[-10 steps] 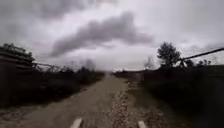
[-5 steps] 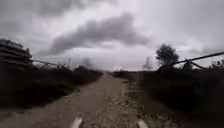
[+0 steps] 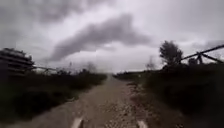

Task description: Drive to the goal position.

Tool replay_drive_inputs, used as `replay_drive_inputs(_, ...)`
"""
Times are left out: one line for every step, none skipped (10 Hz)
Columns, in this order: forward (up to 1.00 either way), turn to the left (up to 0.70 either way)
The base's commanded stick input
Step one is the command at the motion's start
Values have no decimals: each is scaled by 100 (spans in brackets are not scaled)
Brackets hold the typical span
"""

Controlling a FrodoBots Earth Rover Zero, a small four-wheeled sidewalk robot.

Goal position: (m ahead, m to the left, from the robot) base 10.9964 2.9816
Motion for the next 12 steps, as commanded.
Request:
replay_drive_inputs(70, 0)
replay_drive_inputs(70, 0)
replay_drive_inputs(70, -6)
replay_drive_inputs(70, -24)
replay_drive_inputs(70, -28)
replay_drive_inputs(70, -17)
replay_drive_inputs(70, -6)
replay_drive_inputs(70, 0)
replay_drive_inputs(70, 0)
replay_drive_inputs(70, 0)
replay_drive_inputs(70, 0)
replay_drive_inputs(70, 0)
